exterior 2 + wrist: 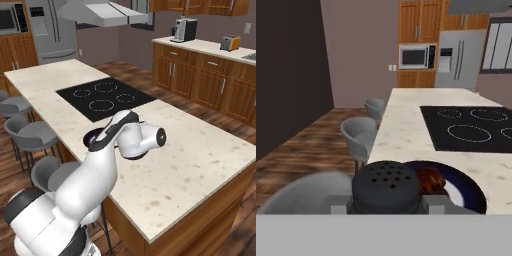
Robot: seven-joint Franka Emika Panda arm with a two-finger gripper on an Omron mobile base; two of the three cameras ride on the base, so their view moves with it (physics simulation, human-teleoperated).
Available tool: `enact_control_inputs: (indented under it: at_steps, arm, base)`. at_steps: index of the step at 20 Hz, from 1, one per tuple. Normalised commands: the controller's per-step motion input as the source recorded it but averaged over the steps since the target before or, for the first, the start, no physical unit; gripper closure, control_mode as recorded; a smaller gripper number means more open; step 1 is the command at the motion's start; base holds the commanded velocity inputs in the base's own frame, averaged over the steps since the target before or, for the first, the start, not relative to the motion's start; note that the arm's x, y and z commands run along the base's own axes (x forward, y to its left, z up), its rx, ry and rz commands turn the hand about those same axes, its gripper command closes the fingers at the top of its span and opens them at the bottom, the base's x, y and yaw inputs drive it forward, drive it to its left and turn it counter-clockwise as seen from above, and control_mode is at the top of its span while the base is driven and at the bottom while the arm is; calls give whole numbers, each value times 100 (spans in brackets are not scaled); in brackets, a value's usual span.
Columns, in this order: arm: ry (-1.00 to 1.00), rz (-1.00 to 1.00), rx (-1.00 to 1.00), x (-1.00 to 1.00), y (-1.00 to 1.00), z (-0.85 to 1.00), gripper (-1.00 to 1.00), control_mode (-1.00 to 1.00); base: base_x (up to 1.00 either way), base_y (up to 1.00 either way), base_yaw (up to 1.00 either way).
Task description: Retrieve the shaker from the cabinet and place it next the steak on a plate on the dining table.
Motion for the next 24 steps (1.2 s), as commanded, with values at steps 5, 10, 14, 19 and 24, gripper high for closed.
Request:
enact_control_inputs:
  at_steps: [5, 10, 14, 19, 24]
  arm:
    - [5, 6, 15, 15, 0, -25, 100, -100]
    - [0, 3, 9, 10, 0, -18, 100, -100]
    - [1, 0, 0, 6, 0, -16, 100, -100]
    - [2, 0, -5, 9, 0, -11, 100, -100]
    - [0, 0, -5, 21, 3, -11, 100, -100]
  base:
    - [0, 0, 0]
    - [0, 0, 0]
    - [0, 0, 0]
    - [0, 0, 0]
    - [0, 0, 0]
